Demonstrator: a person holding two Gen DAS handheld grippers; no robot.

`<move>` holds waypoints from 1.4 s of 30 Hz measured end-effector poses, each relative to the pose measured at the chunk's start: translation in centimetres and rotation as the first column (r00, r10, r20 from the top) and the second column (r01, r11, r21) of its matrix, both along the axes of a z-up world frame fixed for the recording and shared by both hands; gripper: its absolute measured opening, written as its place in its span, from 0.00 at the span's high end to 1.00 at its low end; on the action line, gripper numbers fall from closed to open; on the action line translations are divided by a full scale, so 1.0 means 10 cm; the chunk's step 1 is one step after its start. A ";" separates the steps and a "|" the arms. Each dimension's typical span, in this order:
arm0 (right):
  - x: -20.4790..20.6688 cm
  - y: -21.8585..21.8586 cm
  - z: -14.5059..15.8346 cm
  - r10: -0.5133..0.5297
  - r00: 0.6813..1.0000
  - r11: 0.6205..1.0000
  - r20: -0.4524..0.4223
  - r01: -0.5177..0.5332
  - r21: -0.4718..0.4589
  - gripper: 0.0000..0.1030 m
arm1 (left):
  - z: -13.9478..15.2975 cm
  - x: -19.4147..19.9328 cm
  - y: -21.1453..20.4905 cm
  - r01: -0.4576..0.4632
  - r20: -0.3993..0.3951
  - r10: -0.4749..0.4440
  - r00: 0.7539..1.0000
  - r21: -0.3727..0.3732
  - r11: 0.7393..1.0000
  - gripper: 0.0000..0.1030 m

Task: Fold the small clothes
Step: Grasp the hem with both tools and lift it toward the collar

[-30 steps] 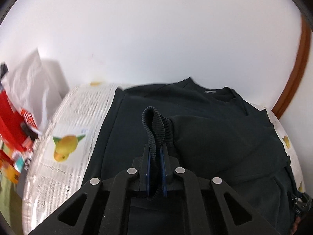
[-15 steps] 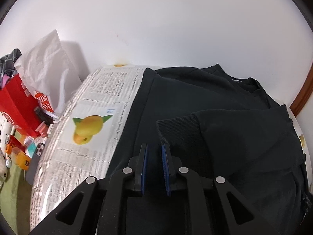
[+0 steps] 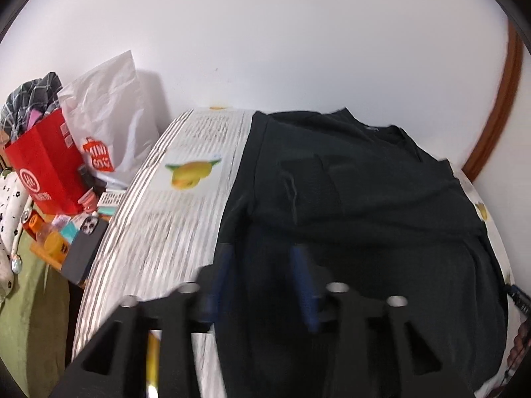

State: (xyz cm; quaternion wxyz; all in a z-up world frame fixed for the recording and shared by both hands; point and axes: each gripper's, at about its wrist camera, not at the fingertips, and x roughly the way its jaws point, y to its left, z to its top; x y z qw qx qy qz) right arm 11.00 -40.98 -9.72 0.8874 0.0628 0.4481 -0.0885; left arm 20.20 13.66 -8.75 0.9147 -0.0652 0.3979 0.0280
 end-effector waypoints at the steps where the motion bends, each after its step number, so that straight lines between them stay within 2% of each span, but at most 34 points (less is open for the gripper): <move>1: -0.07 -0.01 0.01 0.000 1.000 1.000 -0.002 0.000 0.008 0.43 | -0.02 -0.06 0.01 0.004 -0.002 -0.004 1.000 -0.001 1.000 0.52; 10: -0.66 0.13 -0.21 0.043 0.999 0.991 -0.017 -0.040 0.126 0.43 | -0.40 -0.79 0.06 0.041 -0.076 -0.041 0.996 -0.011 0.999 0.45; 15: -0.71 0.32 -0.26 0.048 0.999 0.997 0.006 -0.048 0.057 0.43 | -0.62 -1.09 0.03 0.055 -0.115 -0.058 0.992 -0.029 0.998 0.44; 18: -0.69 0.41 -0.28 0.054 0.998 0.998 0.019 -0.055 0.041 0.43 | -0.68 -1.21 0.00 0.049 -0.122 -0.059 0.991 -0.087 0.995 0.44; 20: -0.68 0.48 -0.29 0.060 0.998 0.998 0.025 -0.060 0.014 0.45 | -0.70 -1.26 -0.06 0.058 -0.105 -0.062 0.993 -0.044 0.997 0.44; 23: -0.70 0.55 -0.29 0.058 0.998 0.998 0.039 -0.058 -0.007 0.57 | -0.73 -1.26 -0.16 0.049 -0.081 -0.050 0.995 -0.018 0.999 0.44; 24: -0.70 0.57 -0.29 0.065 0.997 0.998 0.041 -0.065 0.000 0.66 | -0.73 -1.25 -0.18 0.044 -0.076 -0.045 0.996 -0.014 0.999 0.44; 25: -0.71 0.58 -0.28 0.074 0.996 0.997 0.043 -0.074 0.010 0.78 | -0.73 -1.24 -0.21 0.036 -0.074 -0.036 0.997 -0.004 0.999 0.46; 26: -0.72 0.59 -0.27 0.081 0.996 0.996 0.046 -0.082 0.019 0.84 | -0.72 -1.21 -0.23 0.024 -0.076 -0.024 0.997 0.006 1.000 0.58; 27: -0.73 0.60 -0.27 0.084 0.995 0.996 0.050 -0.085 0.018 0.89 | -0.71 -1.20 -0.24 0.018 -0.078 -0.017 0.997 0.009 1.000 0.67; 28: -0.74 0.61 -0.25 0.089 0.995 0.996 0.055 -0.090 0.016 0.91 | -0.70 -1.18 -0.24 0.027 -0.083 -0.028 0.996 -0.009 1.000 0.87; 29: -0.77 0.60 -0.22 0.093 0.993 0.995 0.065 -0.095 0.020 0.92 | -0.68 -1.16 -0.23 0.038 -0.096 -0.042 0.995 -0.041 0.998 0.91; 31: -0.84 0.58 -0.14 0.093 0.991 0.995 0.094 -0.097 0.033 0.92 | -0.63 -1.18 -0.17 0.025 -0.096 -0.031 0.995 -0.067 0.997 0.91; 36: -1.10 0.45 0.20 0.106 0.978 0.986 0.181 -0.127 0.111 0.93 | -0.29 -1.50 0.01 0.089 0.014 -0.088 0.996 -0.159 0.983 0.92; 42: -1.45 0.34 0.62 0.121 0.946 0.976 0.300 -0.169 0.141 0.93 | 0.05 -1.90 0.23 0.146 0.137 -0.116 0.984 -0.233 0.961 0.92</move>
